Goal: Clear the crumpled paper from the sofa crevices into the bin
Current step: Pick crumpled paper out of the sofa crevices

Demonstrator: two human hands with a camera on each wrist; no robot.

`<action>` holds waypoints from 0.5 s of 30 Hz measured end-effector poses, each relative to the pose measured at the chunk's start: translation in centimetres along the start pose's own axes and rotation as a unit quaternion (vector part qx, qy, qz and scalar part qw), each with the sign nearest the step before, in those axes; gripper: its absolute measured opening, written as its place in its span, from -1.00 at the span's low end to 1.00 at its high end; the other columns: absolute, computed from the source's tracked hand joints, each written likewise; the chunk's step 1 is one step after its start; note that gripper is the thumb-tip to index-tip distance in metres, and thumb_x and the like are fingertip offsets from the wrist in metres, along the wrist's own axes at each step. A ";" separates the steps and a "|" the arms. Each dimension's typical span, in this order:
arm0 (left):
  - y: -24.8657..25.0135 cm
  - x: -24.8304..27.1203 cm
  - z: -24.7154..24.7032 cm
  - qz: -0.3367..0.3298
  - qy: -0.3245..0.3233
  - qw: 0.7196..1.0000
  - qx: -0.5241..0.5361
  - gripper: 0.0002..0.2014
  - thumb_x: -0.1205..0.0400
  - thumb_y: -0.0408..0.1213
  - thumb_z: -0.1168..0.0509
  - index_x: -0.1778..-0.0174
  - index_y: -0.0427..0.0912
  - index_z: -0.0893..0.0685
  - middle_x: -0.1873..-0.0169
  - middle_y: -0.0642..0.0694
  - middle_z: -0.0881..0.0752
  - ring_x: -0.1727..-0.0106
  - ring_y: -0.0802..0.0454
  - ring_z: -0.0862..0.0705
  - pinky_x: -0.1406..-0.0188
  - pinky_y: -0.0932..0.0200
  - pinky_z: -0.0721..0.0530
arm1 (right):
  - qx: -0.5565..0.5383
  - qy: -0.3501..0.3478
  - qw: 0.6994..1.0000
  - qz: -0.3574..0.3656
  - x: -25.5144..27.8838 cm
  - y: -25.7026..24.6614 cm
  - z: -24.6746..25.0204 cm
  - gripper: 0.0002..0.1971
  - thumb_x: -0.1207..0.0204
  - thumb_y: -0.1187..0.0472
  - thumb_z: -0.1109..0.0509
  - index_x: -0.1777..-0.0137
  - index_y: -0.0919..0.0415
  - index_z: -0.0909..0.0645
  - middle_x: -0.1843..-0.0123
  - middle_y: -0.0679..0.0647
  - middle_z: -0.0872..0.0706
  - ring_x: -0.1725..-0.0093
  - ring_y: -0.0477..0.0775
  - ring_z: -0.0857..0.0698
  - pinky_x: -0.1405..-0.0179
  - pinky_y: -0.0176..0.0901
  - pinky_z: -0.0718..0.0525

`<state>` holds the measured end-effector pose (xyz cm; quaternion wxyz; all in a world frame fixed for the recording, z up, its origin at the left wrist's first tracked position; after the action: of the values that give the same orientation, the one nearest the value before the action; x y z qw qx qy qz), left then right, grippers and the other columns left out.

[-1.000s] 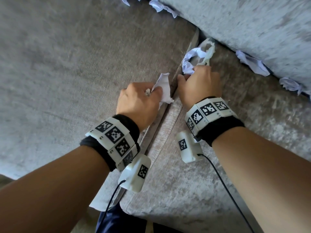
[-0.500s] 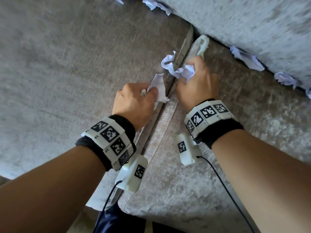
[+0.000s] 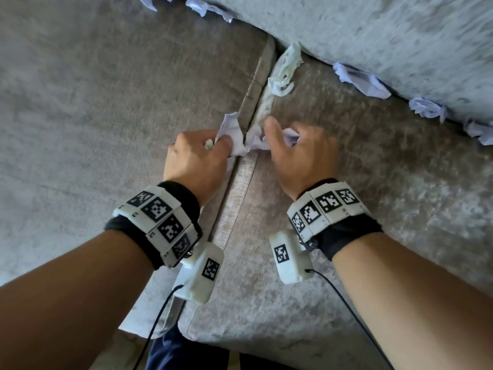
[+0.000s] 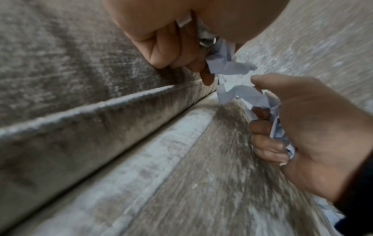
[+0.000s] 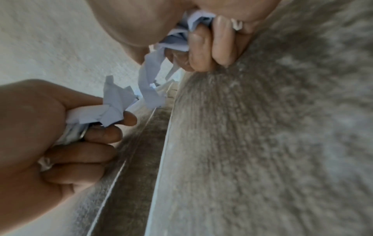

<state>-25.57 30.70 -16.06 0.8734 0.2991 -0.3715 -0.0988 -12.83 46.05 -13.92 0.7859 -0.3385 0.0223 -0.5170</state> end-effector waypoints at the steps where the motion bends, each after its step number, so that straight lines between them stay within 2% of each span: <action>1: 0.3 0.0 -0.2 0.002 0.002 1.000 0.001 -0.64 -0.62 -0.12 -0.30 0.53 -0.07 -0.61 0.58 0.07 -0.56 0.47 0.06 -0.57 0.52 0.18 -0.42 | -0.001 0.009 1.000 -0.010 0.1 0.5 0.6 -0.42 -0.51 -0.24 -0.28 0.58 0.10 -0.24 0.62 -0.07 -0.39 0.60 -0.02 -0.36 0.60 -0.23 -0.18; 3: 1.3 -0.2 -0.6 0.004 0.004 1.000 0.005 -0.75 -0.62 -0.10 -0.30 0.35 -0.03 -0.75 0.45 0.05 -0.69 0.33 0.00 -0.67 0.37 0.14 -0.54 | -0.017 0.009 0.999 -0.035 0.1 1.9 1.4 -0.44 -0.49 -0.10 -0.36 0.58 0.12 -0.18 0.66 -0.05 -0.32 0.64 -0.05 -0.30 0.61 -0.29 -0.22; 4: 2.0 -0.3 -0.9 0.003 0.005 1.000 0.004 -0.81 -0.63 -0.09 -0.30 0.19 0.01 -0.80 0.37 0.07 -0.73 0.26 0.04 -0.70 0.32 0.17 -0.56 | -0.034 0.005 0.998 -0.051 0.1 2.8 1.7 -0.48 -0.47 0.02 -0.37 0.57 0.11 -0.16 0.67 -0.05 -0.29 0.64 -0.03 -0.28 0.59 -0.25 -0.25; 6: 3.4 -0.5 -1.6 -0.004 0.004 1.000 -0.004 -0.82 -0.65 -0.10 -0.31 -0.07 0.06 -0.80 0.28 0.13 -0.72 0.22 0.15 -0.71 0.33 0.24 -0.53 | -0.065 -0.008 0.995 -0.079 0.1 4.5 2.5 -0.56 -0.44 0.19 -0.33 0.56 0.06 -0.18 0.68 -0.09 -0.33 0.63 -0.05 -0.33 0.52 -0.23 -0.27; 7: 4.2 -0.8 -2.1 -0.012 0.004 1.000 -0.007 -0.80 -0.65 -0.10 -0.31 -0.13 0.07 -0.76 0.23 0.13 -0.72 0.17 0.14 -0.72 0.31 0.23 -0.56 | -0.076 -0.012 0.993 -0.086 0.1 5.0 3.0 -0.63 -0.46 0.23 -0.32 0.53 0.05 -0.30 0.63 -0.17 -0.40 0.59 -0.10 -0.40 0.49 -0.29 -0.30; 8: 5.0 -0.9 -2.5 -0.022 0.005 1.000 -0.010 -0.78 -0.65 -0.10 -0.31 -0.19 0.07 -0.72 0.15 0.11 -0.73 0.09 0.09 -0.74 0.22 0.18 -0.63 | -0.092 -0.016 0.991 -0.096 0.0 5.8 3.2 -0.77 -0.48 0.25 -0.32 0.42 0.11 -0.50 0.52 -0.25 -0.49 0.50 -0.14 -0.46 0.43 -0.35 -0.33; 9: 5.8 -1.1 -3.0 -0.030 0.006 0.999 -0.012 -0.74 -0.65 -0.10 -0.31 -0.26 0.07 -0.67 0.04 0.10 -0.74 -0.01 0.04 -0.75 0.07 0.10 -0.70 | -0.103 -0.012 0.989 -0.107 0.0 6.3 3.8 -0.90 -0.50 0.26 -0.33 0.20 0.20 -0.66 0.40 -0.25 -0.55 0.39 -0.15 -0.52 0.35 -0.42 -0.36; 10: 6.6 -1.2 -3.4 -0.038 0.007 0.999 -0.016 -0.70 -0.66 -0.11 -0.30 -0.32 0.06 -0.61 -0.05 0.10 -0.72 -0.07 0.01 -0.74 -0.06 0.03 -0.72 | -0.117 0.000 0.986 -0.116 0.0 7.0 4.4 -0.82 -0.51 0.26 -0.34 -0.05 0.27 -0.70 0.34 -0.21 -0.57 0.28 -0.10 -0.56 0.27 -0.44 -0.39; 11: 7.3 -1.3 -3.9 -0.044 0.009 0.999 -0.024 -0.67 -0.66 -0.12 -0.29 -0.37 0.05 -0.55 -0.10 0.11 -0.69 -0.10 -0.01 -0.72 -0.12 -0.01 -0.71 | -0.134 0.011 0.984 -0.117 -0.1 7.4 5.0 -0.72 -0.52 0.27 -0.35 -0.20 0.31 -0.66 0.33 -0.19 -0.58 0.21 -0.06 -0.59 0.20 -0.38 -0.46; 12: 8.0 -1.5 -4.3 -0.049 0.013 0.998 -0.032 -0.64 -0.67 -0.13 -0.28 -0.40 0.04 -0.50 -0.13 0.09 -0.67 -0.11 -0.04 -0.70 -0.13 -0.02 -0.69 | -0.148 0.022 0.982 -0.113 -0.2 7.8 5.5 -0.68 -0.53 0.27 -0.34 -0.26 0.34 -0.63 0.30 -0.13 -0.63 0.18 -0.02 -0.61 0.13 -0.30 -0.53; 14: 8.9 -2.0 -5.1 -0.049 0.019 0.998 -0.039 -0.59 -0.67 -0.13 -0.26 -0.44 0.03 -0.42 -0.22 0.03 -0.65 -0.12 -0.09 -0.66 -0.08 -0.01 -0.65 | -0.145 0.049 0.983 -0.102 -0.4 8.5 6.6 -0.67 -0.52 0.28 -0.34 -0.27 0.37 -0.61 0.10 0.12 -0.75 0.11 0.02 -0.63 0.08 -0.25 -0.52; 15: 9.3 -2.3 -5.5 -0.051 0.020 0.998 -0.042 -0.57 -0.67 -0.13 -0.25 -0.47 0.03 -0.39 -0.24 0.02 -0.63 -0.12 -0.08 -0.64 -0.05 0.02 -0.60 | -0.145 0.064 0.982 -0.101 -0.5 8.9 7.2 -0.67 -0.52 0.29 -0.34 -0.25 0.39 -0.62 0.06 0.15 -0.77 0.10 0.05 -0.64 0.07 -0.24 -0.53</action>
<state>-23.76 41.50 -14.87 0.8862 0.2826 -0.3340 -0.1523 -3.18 52.22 -13.53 0.6692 -0.4159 0.1134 -0.6053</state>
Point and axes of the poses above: each hand's wrist, its own x-axis away from the middle knuckle, its own z-axis out of the back of the hand, y = z × x, the point moved 10 cm from there along -x, towards the middle knuckle
